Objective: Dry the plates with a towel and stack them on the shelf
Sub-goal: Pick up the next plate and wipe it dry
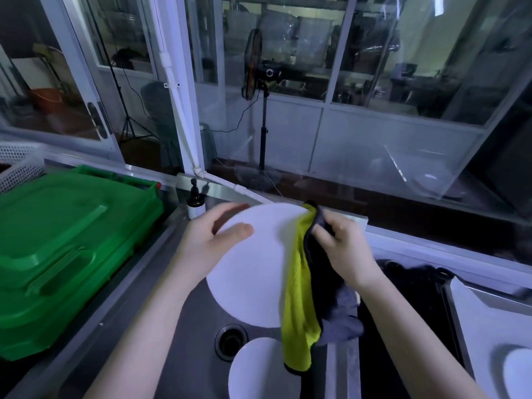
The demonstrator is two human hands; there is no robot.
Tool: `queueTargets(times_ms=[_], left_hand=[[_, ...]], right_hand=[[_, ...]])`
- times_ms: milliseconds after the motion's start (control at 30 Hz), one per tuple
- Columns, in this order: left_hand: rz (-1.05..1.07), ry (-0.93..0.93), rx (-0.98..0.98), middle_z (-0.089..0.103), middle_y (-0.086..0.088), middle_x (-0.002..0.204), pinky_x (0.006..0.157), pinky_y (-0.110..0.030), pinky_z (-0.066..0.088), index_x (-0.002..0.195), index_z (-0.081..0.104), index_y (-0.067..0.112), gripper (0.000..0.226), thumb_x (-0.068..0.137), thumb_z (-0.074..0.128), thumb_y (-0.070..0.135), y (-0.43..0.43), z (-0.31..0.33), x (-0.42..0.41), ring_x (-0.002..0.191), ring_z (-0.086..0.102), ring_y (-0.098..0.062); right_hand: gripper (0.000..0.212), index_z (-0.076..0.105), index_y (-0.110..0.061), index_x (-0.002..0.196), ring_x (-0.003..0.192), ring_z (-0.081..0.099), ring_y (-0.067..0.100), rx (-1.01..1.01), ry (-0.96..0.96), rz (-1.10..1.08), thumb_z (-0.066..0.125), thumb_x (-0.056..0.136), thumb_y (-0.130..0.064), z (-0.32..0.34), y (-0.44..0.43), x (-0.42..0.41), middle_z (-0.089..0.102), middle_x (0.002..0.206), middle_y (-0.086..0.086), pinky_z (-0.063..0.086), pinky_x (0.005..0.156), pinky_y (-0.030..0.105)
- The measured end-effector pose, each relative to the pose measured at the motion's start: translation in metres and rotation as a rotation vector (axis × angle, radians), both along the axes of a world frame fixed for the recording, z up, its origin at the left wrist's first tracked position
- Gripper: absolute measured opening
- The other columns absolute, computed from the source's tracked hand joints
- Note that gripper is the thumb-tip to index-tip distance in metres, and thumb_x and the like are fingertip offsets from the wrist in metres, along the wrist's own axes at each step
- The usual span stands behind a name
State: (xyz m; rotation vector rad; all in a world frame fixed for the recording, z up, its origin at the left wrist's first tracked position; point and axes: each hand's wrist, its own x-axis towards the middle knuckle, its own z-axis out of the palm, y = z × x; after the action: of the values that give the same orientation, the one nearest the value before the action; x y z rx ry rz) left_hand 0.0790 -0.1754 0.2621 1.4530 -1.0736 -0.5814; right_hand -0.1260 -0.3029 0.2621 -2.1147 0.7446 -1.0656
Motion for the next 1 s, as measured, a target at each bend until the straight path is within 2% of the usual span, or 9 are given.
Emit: queueTargets(times_ms=[133, 267, 433, 533, 600, 667, 733, 867, 1000], left_hand=[[0.186, 0.365, -0.083, 0.076, 0.015, 0.102, 0.069, -0.016, 0.052, 0.098, 0.072, 0.044, 0.029, 0.071, 0.071, 0.053, 0.013, -0.046, -0.031, 0.094, 0.071, -0.002], [0.213, 0.398, -0.063, 0.077, 0.015, 0.103, 0.077, -0.025, 0.053, 0.099, 0.073, 0.032, 0.015, 0.085, 0.069, 0.037, 0.004, -0.047, -0.032, 0.096, 0.072, -0.002], [0.001, 0.015, 0.046, 0.075, 0.019, 0.087, 0.064, -0.018, 0.050, 0.094, 0.071, 0.028, 0.015, 0.083, 0.074, 0.037, -0.004, -0.005, 0.004, 0.077, 0.070, -0.001], [-0.118, -0.413, 0.153, 0.053, 0.017, 0.060, 0.052, -0.021, 0.030, 0.076, 0.061, 0.015, 0.035, 0.079, 0.079, 0.045, -0.014, 0.013, 0.004, 0.055, 0.045, -0.005], [-0.142, -0.474, 0.152, 0.045, 0.016, 0.057, 0.052, -0.021, 0.029, 0.073, 0.058, 0.012, 0.039, 0.080, 0.080, 0.043, -0.016, 0.015, 0.002, 0.054, 0.040, -0.005], [-0.111, -0.252, 0.083, 0.066, 0.023, 0.073, 0.061, -0.012, 0.042, 0.082, 0.071, 0.030, 0.021, 0.073, 0.077, 0.048, -0.010, 0.010, 0.005, 0.067, 0.060, 0.002], [0.045, 0.023, 0.033, 0.075, 0.019, 0.091, 0.071, -0.018, 0.051, 0.091, 0.072, 0.045, 0.026, 0.067, 0.070, 0.055, 0.003, -0.006, 0.003, 0.084, 0.070, 0.000], [0.197, 0.395, 0.018, 0.076, 0.014, 0.104, 0.083, -0.028, 0.051, 0.105, 0.071, 0.028, 0.050, 0.065, 0.071, 0.059, 0.012, -0.049, -0.026, 0.103, 0.070, -0.008], [0.190, 0.417, 0.022, 0.075, 0.022, 0.104, 0.078, -0.019, 0.050, 0.108, 0.067, 0.029, 0.021, 0.089, 0.074, 0.032, 0.002, -0.049, -0.026, 0.097, 0.070, 0.003]], right_hand=[[0.031, 0.063, -0.029, 0.065, 0.065, 0.046, 0.002, 0.402, -0.352, -0.115, 0.054, 0.093, -0.018, -0.023, 0.006, -0.009, 0.056, 0.061, -0.017, 0.038, 0.059, 0.022], [0.042, 0.065, -0.031, 0.065, 0.066, 0.050, 0.000, 0.467, -0.294, -0.080, 0.052, 0.098, -0.008, -0.026, 0.007, -0.010, 0.061, 0.062, -0.018, 0.042, 0.061, 0.019], [0.042, 0.042, -0.027, 0.062, 0.059, 0.040, -0.008, 0.080, -0.073, 0.050, 0.058, 0.091, 0.000, 0.014, -0.005, -0.004, 0.049, 0.057, -0.020, 0.035, 0.058, 0.010], [0.038, 0.043, -0.029, 0.065, 0.061, 0.043, -0.002, -0.138, 0.151, 0.170, 0.061, 0.085, -0.002, 0.026, -0.001, 0.011, 0.048, 0.057, -0.014, 0.035, 0.060, 0.016], [0.033, 0.046, -0.023, 0.066, 0.063, 0.041, 0.003, -0.171, 0.211, 0.165, 0.063, 0.086, -0.004, 0.020, 0.003, 0.015, 0.048, 0.059, -0.008, 0.034, 0.060, 0.021], [0.031, 0.042, -0.024, 0.064, 0.061, 0.038, 0.001, -0.154, 0.149, 0.097, 0.061, 0.085, -0.011, 0.011, 0.004, 0.011, 0.045, 0.057, -0.008, 0.033, 0.059, 0.019], [0.024, 0.042, -0.022, 0.064, 0.062, 0.036, 0.000, -0.008, -0.011, -0.014, 0.055, 0.084, -0.017, 0.003, 0.003, 0.003, 0.043, 0.060, -0.009, 0.034, 0.060, 0.023], [0.027, 0.048, -0.005, 0.070, 0.074, 0.039, 0.016, 0.500, -0.363, -0.168, 0.055, 0.094, -0.014, -0.021, 0.003, -0.004, 0.047, 0.071, 0.005, 0.032, 0.067, 0.034], [0.042, 0.056, -0.024, 0.058, 0.061, 0.047, 0.003, 0.513, -0.318, -0.115, 0.053, 0.096, -0.006, -0.019, 0.004, -0.007, 0.054, 0.058, -0.013, 0.040, 0.055, 0.019]])
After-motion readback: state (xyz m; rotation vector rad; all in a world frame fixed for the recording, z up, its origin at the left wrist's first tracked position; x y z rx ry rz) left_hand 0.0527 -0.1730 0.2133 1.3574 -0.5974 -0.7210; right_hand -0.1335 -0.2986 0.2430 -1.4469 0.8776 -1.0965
